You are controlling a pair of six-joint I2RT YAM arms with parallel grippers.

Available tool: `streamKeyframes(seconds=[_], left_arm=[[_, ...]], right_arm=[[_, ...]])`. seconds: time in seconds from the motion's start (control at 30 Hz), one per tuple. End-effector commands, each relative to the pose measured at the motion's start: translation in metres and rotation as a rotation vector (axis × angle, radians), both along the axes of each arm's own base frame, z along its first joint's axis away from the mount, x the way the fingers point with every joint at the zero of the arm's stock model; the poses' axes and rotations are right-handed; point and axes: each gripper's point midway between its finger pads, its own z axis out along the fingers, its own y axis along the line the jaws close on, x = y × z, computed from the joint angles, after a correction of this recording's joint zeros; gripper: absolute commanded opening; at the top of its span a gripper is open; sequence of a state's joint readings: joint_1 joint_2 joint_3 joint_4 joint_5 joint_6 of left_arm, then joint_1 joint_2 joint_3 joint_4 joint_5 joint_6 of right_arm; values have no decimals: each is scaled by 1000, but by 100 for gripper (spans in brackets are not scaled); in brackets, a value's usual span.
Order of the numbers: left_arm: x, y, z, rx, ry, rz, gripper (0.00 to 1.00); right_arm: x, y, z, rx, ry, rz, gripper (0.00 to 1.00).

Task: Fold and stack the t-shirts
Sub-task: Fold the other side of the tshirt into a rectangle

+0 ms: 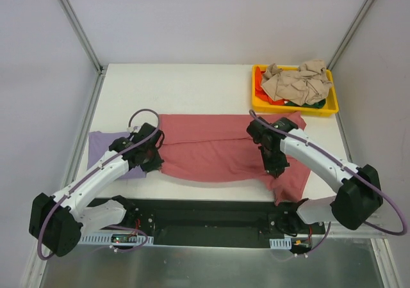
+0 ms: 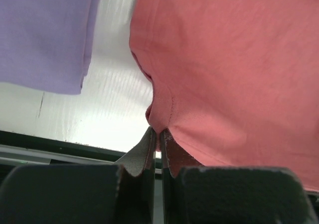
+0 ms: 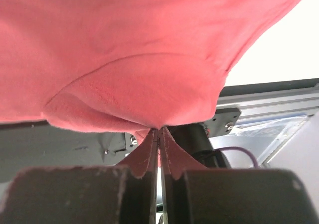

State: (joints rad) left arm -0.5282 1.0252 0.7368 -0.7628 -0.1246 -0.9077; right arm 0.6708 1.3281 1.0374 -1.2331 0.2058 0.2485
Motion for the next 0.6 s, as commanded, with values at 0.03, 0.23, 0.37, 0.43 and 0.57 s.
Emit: streamKeyframes(seconds=[0.03, 0.23, 0.37, 0.43, 0.57], left_arm=[[31, 9, 14, 78, -40, 68, 0], [55, 15, 12, 129, -14, 128, 0], [71, 17, 4, 147, 34, 159, 0], [77, 18, -1, 151, 65, 176, 0], [91, 18, -10, 175, 102, 175, 0]], right_arm=[[45, -18, 30, -171, -91, 11, 4], [91, -13, 33, -232, -112, -2, 5], [121, -8, 29, -237, -115, -19, 5], [135, -4, 23, -221, -107, -23, 6], [161, 3, 9, -194, -73, -15, 7]])
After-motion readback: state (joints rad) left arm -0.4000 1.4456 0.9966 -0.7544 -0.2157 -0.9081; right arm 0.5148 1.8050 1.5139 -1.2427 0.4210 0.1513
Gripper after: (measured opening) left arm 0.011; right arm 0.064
